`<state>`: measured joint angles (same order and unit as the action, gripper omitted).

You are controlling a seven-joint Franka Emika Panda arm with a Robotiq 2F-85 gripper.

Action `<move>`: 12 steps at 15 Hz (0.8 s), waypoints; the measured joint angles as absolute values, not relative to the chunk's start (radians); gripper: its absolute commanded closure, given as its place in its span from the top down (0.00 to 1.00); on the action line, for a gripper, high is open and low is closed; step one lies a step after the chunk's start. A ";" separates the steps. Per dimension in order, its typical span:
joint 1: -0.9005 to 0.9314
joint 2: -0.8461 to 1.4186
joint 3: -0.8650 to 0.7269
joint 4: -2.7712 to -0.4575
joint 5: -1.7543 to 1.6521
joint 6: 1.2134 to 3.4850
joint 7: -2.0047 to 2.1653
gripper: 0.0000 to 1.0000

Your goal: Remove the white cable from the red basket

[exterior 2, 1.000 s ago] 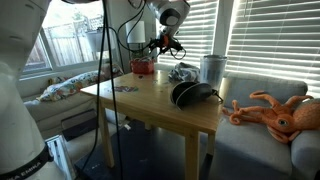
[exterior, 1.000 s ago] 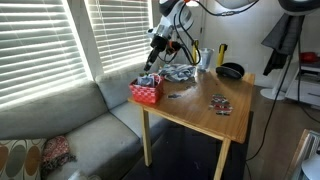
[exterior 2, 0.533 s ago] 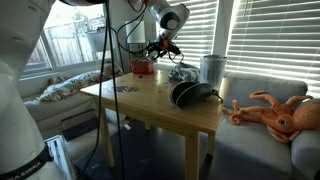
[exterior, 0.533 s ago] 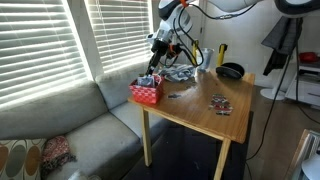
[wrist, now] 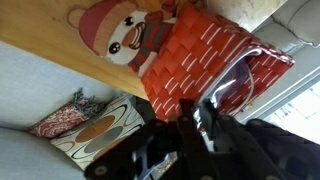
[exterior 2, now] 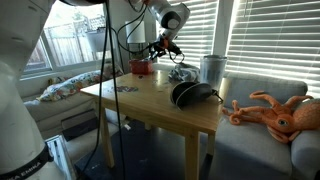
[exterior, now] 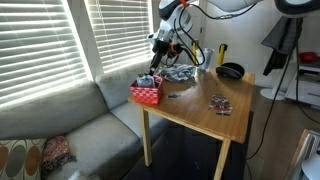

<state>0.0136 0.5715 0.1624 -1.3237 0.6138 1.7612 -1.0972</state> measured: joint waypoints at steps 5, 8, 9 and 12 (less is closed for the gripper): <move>0.010 0.569 0.163 -1.316 0.614 1.755 -1.096 0.02; 0.010 0.562 0.168 -1.313 0.614 1.755 -1.097 0.02; 0.010 0.557 0.172 -1.312 0.614 1.754 -1.097 0.02; 0.010 0.528 0.183 -1.312 0.615 1.752 -1.097 0.02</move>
